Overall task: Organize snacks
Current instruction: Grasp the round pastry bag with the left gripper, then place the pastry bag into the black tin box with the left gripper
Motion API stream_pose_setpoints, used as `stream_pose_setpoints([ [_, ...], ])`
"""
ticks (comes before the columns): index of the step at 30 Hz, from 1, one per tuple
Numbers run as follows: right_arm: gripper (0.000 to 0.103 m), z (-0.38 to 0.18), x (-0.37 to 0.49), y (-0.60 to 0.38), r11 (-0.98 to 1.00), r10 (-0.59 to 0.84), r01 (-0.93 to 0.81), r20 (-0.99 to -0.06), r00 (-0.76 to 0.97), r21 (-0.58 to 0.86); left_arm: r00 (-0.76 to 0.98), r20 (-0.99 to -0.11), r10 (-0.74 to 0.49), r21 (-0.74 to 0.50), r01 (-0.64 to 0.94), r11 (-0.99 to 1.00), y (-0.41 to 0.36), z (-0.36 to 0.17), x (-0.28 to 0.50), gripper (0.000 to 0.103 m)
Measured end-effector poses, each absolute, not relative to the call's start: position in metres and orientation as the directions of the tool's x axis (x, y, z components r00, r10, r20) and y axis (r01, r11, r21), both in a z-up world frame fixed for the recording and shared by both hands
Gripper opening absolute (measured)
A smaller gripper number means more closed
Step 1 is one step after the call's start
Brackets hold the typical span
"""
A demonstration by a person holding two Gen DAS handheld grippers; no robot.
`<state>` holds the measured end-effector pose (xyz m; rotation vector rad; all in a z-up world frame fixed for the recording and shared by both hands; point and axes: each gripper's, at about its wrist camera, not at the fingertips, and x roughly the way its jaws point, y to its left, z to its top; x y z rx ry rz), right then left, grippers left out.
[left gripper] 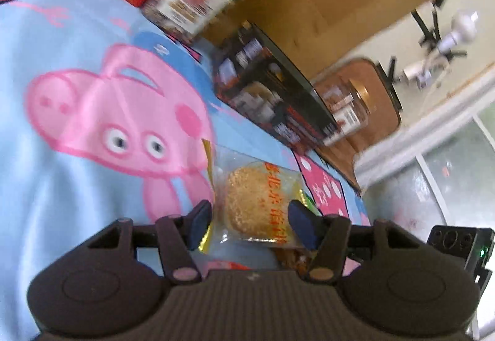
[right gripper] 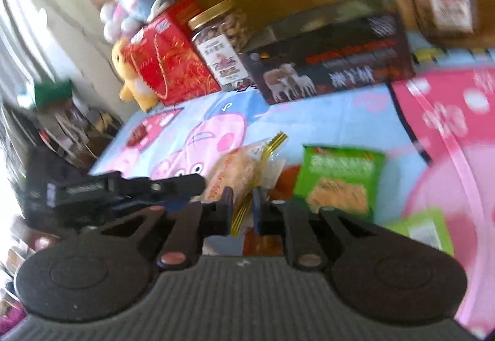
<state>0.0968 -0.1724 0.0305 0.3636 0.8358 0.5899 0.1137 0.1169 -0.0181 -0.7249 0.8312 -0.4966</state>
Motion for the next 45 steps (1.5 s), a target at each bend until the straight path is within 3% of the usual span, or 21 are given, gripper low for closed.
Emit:
stream_pose_setpoints([
  [3,0.014,0.026,0.110,-0.152,0.788,0.615,-0.376,-0.599,0.514,0.487,0.618,-0.478,-0.624,-0.754,0.075,0.653,0.137,-0.017,0.112,0.056],
  [6,0.020,0.021,0.116,-0.141,0.777,0.630,-0.398,-0.605,0.488,0.488,0.641,-0.481,-0.598,-0.749,0.054,0.660,0.148,-0.014,0.110,0.056],
  [12,0.047,0.016,0.123,-0.139,0.772,0.636,-0.404,-0.613,0.469,0.491,0.644,-0.506,-0.574,-0.720,0.052,0.692,0.149,-0.014,0.112,0.055],
  [13,0.048,0.015,0.124,-0.137,0.770,0.637,-0.411,-0.621,0.456,0.488,0.639,-0.507,-0.578,-0.718,0.058,0.693,0.146,-0.016,0.112,0.047],
  [15,0.046,0.010,0.127,-0.131,0.747,0.662,-0.431,-0.626,0.412,0.506,0.623,-0.517,-0.587,-0.712,0.068,0.699,0.141,-0.020,0.113,0.032],
  [18,0.026,0.018,0.124,-0.123,0.741,0.667,-0.462,-0.613,0.424,0.487,0.614,-0.541,-0.575,-0.684,0.077,0.726,0.134,-0.012,0.114,0.031],
  [19,0.025,0.024,0.122,-0.122,0.749,0.658,-0.472,-0.607,0.445,0.466,0.612,-0.540,-0.577,-0.678,0.089,0.729,0.131,-0.006,0.116,0.031],
  [30,0.025,0.097,0.170,-0.190,0.839,0.543,-0.422,-0.468,0.698,0.344,0.633,-0.457,-0.624,-0.576,0.324,0.750,0.048,0.085,0.221,0.035],
  [33,0.025,0.093,0.204,-0.203,0.852,0.517,-0.377,-0.471,0.715,0.363,0.652,-0.496,-0.573,-0.528,0.297,0.796,0.031,0.086,0.253,0.035],
  [36,0.024,0.078,0.227,-0.202,0.874,0.483,-0.360,-0.494,0.723,0.327,0.676,-0.552,-0.489,-0.451,0.251,0.857,0.019,0.076,0.274,0.048],
  [38,0.028,0.066,0.239,-0.197,0.889,0.455,-0.342,-0.500,0.737,0.305,0.687,-0.569,-0.452,-0.415,0.234,0.879,0.017,0.074,0.281,0.048],
  [42,0.030,0.051,0.258,-0.201,0.895,0.442,-0.310,-0.538,0.718,0.322,0.718,-0.509,-0.474,-0.455,0.242,0.857,0.037,0.079,0.264,0.048],
  [45,0.030,0.054,0.251,-0.213,0.887,0.451,-0.304,-0.508,0.734,0.348,0.729,-0.482,-0.486,-0.473,0.251,0.845,0.051,0.082,0.243,0.051],
])
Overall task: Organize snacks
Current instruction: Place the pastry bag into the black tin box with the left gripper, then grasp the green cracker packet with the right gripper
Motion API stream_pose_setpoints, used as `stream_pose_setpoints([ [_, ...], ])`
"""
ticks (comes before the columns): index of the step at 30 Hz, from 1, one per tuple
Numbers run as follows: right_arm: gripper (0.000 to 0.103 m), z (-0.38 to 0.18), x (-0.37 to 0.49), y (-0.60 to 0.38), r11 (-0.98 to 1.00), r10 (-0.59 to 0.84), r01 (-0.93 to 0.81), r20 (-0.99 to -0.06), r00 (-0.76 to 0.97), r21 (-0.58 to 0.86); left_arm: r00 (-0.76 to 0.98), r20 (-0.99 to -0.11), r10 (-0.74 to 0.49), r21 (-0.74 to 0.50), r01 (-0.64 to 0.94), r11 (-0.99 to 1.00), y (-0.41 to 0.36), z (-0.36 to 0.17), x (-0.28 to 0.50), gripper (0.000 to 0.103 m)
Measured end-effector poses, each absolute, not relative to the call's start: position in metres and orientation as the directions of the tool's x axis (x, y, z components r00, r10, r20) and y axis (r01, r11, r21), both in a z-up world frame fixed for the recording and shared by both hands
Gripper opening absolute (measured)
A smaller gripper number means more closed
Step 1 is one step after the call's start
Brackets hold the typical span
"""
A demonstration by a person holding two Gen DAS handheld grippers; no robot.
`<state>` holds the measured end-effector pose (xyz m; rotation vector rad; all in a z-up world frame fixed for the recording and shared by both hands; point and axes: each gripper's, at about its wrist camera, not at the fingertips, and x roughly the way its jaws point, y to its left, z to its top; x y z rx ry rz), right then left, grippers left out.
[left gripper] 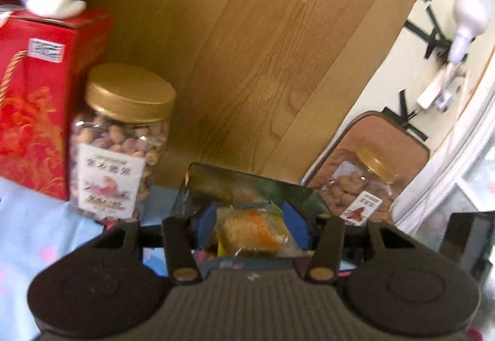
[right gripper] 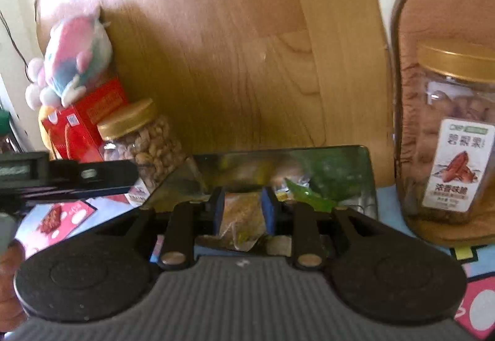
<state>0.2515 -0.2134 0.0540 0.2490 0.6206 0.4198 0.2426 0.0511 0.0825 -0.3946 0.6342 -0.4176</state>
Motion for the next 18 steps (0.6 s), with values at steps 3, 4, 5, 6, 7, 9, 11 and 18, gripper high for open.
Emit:
stream_pose_setpoints([
  [3,0.030,0.055,0.240,-0.223,0.877,0.465,-0.298,-0.511,0.723,0.376,0.729,-0.482,-0.486,-0.472,0.251,0.845,0.064,0.076,0.211,0.051],
  [4,0.030,0.054,0.234,-0.226,0.874,0.470,-0.297,-0.517,0.716,0.384,0.726,-0.482,-0.491,-0.480,0.251,0.841,0.067,0.073,0.202,0.051],
  [5,0.030,0.054,0.230,-0.227,0.872,0.475,-0.298,-0.521,0.709,0.390,0.720,-0.475,-0.506,-0.492,0.259,0.831,0.072,0.068,0.189,0.051],
  [6,0.030,0.054,0.228,-0.227,0.872,0.475,-0.298,-0.524,0.707,0.387,0.715,-0.471,-0.517,-0.502,0.264,0.823,0.077,0.062,0.175,0.051],
  [7,0.029,0.055,0.229,-0.223,0.882,0.460,-0.298,-0.532,0.711,0.365,0.714,-0.475,-0.515,-0.506,0.257,0.823,0.081,0.057,0.162,0.051],
  [9,0.029,0.057,0.242,-0.217,0.903,0.421,-0.262,-0.580,0.697,0.340,0.714,-0.475,-0.514,-0.514,0.249,0.821,0.093,0.047,0.138,0.052],
  [11,0.027,0.057,0.261,-0.215,0.898,0.432,-0.246,-0.625,0.651,0.365,0.714,-0.488,-0.502,-0.509,0.235,0.828,0.101,0.037,0.120,0.052],
  [18,0.031,0.044,0.319,-0.209,0.885,0.453,-0.103,-0.791,0.412,0.453,0.709,-0.494,-0.504,-0.530,0.214,0.820,0.120,0.009,0.097,0.052],
])
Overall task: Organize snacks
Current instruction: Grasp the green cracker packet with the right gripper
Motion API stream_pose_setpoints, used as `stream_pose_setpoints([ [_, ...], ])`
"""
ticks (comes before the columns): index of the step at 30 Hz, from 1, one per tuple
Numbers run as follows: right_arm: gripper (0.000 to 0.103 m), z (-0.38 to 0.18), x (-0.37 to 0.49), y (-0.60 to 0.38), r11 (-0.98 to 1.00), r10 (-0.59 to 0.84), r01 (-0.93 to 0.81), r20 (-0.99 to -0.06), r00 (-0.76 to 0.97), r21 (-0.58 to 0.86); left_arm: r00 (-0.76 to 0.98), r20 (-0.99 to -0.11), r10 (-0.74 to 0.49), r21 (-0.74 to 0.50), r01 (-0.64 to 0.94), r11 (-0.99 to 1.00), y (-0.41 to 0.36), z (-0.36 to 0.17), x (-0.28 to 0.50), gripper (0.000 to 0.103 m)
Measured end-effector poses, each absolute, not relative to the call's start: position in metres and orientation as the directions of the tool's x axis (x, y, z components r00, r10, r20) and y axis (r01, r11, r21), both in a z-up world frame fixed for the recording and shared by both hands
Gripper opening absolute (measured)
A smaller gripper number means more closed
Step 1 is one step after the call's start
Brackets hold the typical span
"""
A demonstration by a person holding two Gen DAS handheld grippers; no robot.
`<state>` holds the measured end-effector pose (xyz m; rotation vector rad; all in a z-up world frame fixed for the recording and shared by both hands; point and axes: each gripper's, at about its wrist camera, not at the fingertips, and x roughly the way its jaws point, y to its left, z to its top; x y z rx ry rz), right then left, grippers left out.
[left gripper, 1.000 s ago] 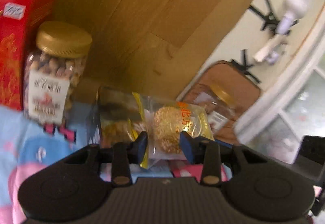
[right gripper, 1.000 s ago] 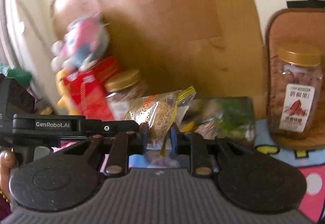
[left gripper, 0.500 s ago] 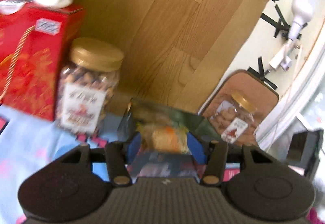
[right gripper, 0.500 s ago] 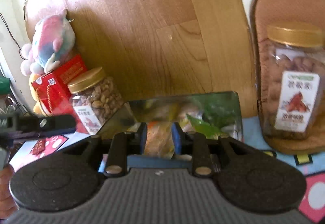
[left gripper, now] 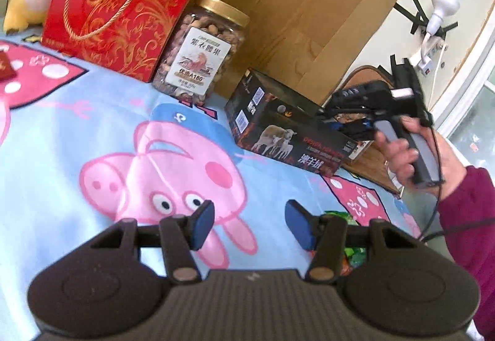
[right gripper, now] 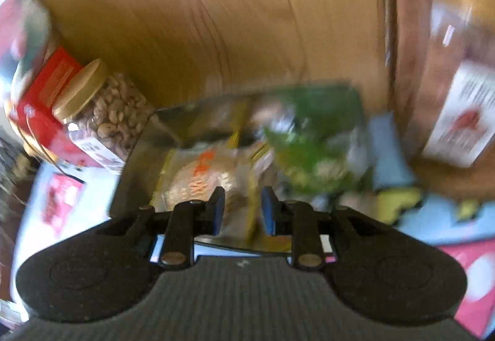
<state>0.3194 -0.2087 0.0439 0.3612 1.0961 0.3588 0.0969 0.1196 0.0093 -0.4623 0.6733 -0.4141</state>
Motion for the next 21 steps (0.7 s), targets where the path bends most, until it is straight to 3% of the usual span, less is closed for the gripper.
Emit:
stream_pose_setpoints([
  [5,0.037,0.035,0.319,-0.172,0.878,0.461,-0.101,-0.769,0.442,0.468,0.735,-0.483,-0.477,-0.481,0.233,0.846,0.119,-0.001,0.092,0.052],
  [9,0.037,0.069,0.283,-0.180,0.900,0.423,-0.199,-0.670,0.611,0.387,0.738,-0.445,-0.507,-0.489,0.274,0.828,0.123,-0.003,0.084,0.052],
  [13,0.037,0.086,0.218,-0.200,0.881,0.466,-0.279,-0.594,0.656,0.383,0.736,-0.442,-0.512,-0.471,0.296,0.831,0.119,-0.001,0.082,0.052],
  [16,0.037,0.083,0.177,-0.213,0.847,0.523,-0.305,-0.583,0.622,0.435,0.736,-0.439,-0.515,-0.468,0.302,0.830,0.117,0.000,0.080,0.052],
  [21,0.037,0.074,0.120,-0.229,0.864,0.496,-0.301,-0.583,0.644,0.403,0.732,-0.431,-0.528,-0.498,0.295,0.815,0.118,0.000,0.071,0.052],
])
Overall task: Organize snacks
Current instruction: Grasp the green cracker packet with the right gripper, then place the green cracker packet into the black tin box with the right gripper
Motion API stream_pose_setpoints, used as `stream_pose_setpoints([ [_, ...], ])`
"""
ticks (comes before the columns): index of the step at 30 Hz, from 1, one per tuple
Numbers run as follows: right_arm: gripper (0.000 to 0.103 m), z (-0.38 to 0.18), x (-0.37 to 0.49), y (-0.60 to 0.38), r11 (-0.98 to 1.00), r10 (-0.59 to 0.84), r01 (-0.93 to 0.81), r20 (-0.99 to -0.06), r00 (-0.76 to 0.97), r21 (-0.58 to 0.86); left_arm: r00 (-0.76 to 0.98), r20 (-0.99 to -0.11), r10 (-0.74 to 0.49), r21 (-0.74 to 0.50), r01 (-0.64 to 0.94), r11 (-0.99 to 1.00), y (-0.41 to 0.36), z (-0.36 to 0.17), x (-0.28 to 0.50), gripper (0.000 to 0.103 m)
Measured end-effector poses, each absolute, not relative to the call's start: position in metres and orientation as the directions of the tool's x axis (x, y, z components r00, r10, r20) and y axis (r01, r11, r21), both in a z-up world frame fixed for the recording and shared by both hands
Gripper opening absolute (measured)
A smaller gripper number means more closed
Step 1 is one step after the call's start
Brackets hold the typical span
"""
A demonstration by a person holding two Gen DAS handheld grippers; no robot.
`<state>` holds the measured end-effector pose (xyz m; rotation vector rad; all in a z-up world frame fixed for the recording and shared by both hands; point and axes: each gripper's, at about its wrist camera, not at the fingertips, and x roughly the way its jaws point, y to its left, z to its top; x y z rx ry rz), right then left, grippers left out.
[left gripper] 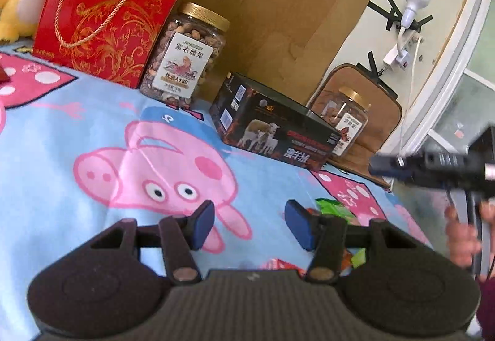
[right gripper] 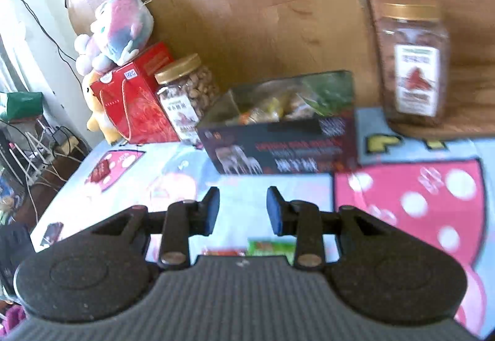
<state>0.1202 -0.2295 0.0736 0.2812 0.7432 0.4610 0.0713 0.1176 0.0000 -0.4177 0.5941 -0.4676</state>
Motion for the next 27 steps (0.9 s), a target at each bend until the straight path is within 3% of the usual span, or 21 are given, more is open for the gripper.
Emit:
stream_pose_setpoints([
  [12,0.040,0.046,0.087,-0.267,0.857,0.486,-0.220,-0.585,0.649,0.466,0.608,-0.426,-0.670,-0.622,0.341,0.705,0.084,0.032,0.086,0.052],
  [20,0.055,0.020,0.074,-0.261,0.839,0.534,-0.287,-0.600,0.596,0.462,0.441,-0.498,-0.747,-0.679,0.338,0.652,0.011,0.024,0.131,0.052],
  [24,0.079,0.022,0.070,-0.246,0.844,0.536,-0.385,-0.595,0.599,0.373,0.426,-0.552,-0.717,-0.648,0.323,0.690,-0.016,0.014,0.138,0.052],
  [27,0.079,0.019,0.073,-0.232,0.854,0.509,-0.444,-0.615,0.602,0.273,0.400,-0.587,-0.704,-0.636,0.310,0.707,-0.028,0.006,0.141,0.052],
])
